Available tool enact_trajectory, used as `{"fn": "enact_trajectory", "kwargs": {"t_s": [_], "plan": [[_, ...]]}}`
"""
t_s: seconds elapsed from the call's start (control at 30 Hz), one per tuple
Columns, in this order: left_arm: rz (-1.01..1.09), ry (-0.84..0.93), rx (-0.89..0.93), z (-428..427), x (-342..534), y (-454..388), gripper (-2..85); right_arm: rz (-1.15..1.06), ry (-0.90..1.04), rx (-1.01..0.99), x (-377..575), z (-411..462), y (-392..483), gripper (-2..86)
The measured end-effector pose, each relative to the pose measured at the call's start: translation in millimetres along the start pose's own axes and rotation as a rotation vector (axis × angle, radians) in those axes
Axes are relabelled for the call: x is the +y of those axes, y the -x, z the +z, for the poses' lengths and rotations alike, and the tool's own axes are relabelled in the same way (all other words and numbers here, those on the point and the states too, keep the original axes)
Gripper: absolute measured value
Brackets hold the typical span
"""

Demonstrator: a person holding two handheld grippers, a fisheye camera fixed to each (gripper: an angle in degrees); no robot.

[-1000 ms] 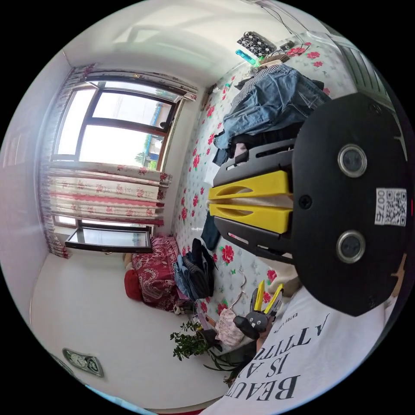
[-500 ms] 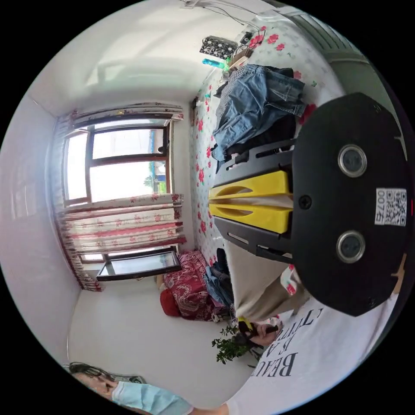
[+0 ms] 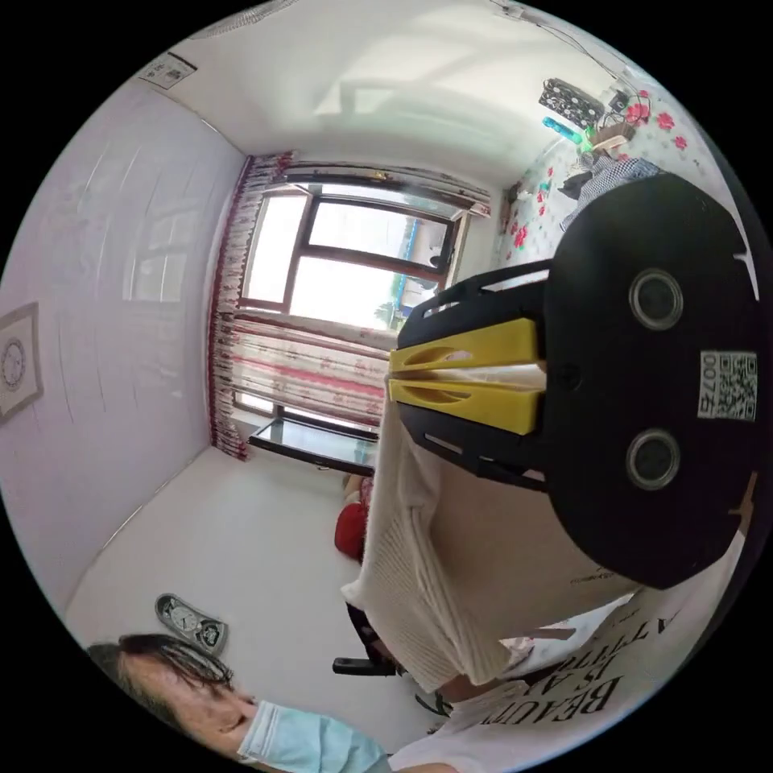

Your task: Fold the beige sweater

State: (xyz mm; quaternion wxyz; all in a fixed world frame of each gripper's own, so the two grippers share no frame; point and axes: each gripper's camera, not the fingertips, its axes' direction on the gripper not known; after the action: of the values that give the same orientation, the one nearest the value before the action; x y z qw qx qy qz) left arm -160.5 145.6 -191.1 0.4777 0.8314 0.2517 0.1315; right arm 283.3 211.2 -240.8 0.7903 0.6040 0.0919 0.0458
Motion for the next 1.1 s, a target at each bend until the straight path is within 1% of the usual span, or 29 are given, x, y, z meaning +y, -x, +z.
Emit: {"fn": "enact_trajectory", "kwargs": {"t_s": [0.03,0.07,0.1,0.13,0.2,0.23,0.27,0.3,0.33,0.37,0.4,0.43,0.5,0.53,0.6,0.67,0.73,0.77,0.8,0.83,0.87,0.9,0.97,1.03,1.07,1.1], "plan": [[-0.023,0.160,-0.080,55,7,15,3.1,0.013,0.049,-0.003,-3,23,-5,0.7],[-0.054,0.238,-0.110,81,15,26,4.9,0.073,0.151,0.006,-2,68,-18,1.0],[-0.120,0.400,-0.166,125,37,48,7.9,0.133,0.247,0.029,9,107,-31,1.7],[-0.197,0.514,-0.226,153,65,67,10.4,0.147,0.299,0.025,17,124,-36,2.0],[-0.232,0.571,-0.300,164,113,82,11.1,0.259,0.495,-0.056,67,168,-56,5.1],[-0.236,0.579,-0.306,161,150,87,10.5,0.289,0.529,-0.090,84,174,-58,5.9],[-0.237,0.584,-0.301,158,170,88,10.3,0.342,0.605,-0.145,125,184,-59,7.2],[-0.245,0.613,-0.297,152,213,88,9.9,0.388,0.711,-0.170,170,192,-57,8.4],[-0.261,0.675,-0.307,145,260,87,9.6,0.410,0.772,-0.177,194,194,-54,8.7],[-0.274,0.719,-0.315,142,284,86,9.5,0.453,0.902,-0.189,242,196,-46,9.4],[-0.310,0.822,-0.319,134,331,82,9.4,0.501,1.023,-0.195,284,192,-35,9.9],[-0.349,0.932,-0.310,126,377,75,9.4,0.520,1.070,-0.194,303,188,-29,10.2],[-0.418,1.065,-0.314,109,432,63,9.6,0.587,1.210,-0.223,353,171,-1,10.9],[-0.466,1.129,-0.314,99,459,55,9.7,0.593,1.238,-0.237,360,169,5,11.1],[-0.532,1.177,-0.288,93,482,46,10.2,0.555,1.303,-0.236,368,169,24,12.0],[-0.534,1.216,-0.239,101,493,34,11.1,0.497,1.311,-0.236,359,180,32,12.6],[-0.435,1.304,-0.225,129,503,16,12.2,0.410,1.325,-0.237,349,199,39,12.6],[-0.397,1.335,-0.232,137,507,11,12.3,0.339,1.373,-0.234,348,216,44,12.1],[-0.283,1.370,-0.264,151,512,-1,12.4,0.290,1.452,-0.240,353,233,47,11.5],[-0.150,1.376,-0.257,163,513,-16,12.2,0.272,1.474,-0.232,352,239,47,11.2],[-0.111,1.375,-0.254,167,512,-21,12.1,0.223,1.484,-0.259,344,248,46,10.2],[-0.087,1.386,-0.255,174,511,-24,11.9,0.188,1.535,-0.311,337,257,41,8.8],[-0.133,1.398,-0.258,178,509,-17,11.7,0.146,1.507,-0.353,313,258,22,7.4],[-0.202,1.388,-0.254,175,506,-7,11.3,0.171,1.420,-0.254,279,250,-19,6.9],[-0.207,1.384,-0.257,174,505,-6,11.2,0.235,1.328,-0.091,254,238,-60,6.8],[-0.210,1.375,-0.259,172,504,-6,11.2,0.344,1.211,0.055,227,217,-105,6.8]]}}
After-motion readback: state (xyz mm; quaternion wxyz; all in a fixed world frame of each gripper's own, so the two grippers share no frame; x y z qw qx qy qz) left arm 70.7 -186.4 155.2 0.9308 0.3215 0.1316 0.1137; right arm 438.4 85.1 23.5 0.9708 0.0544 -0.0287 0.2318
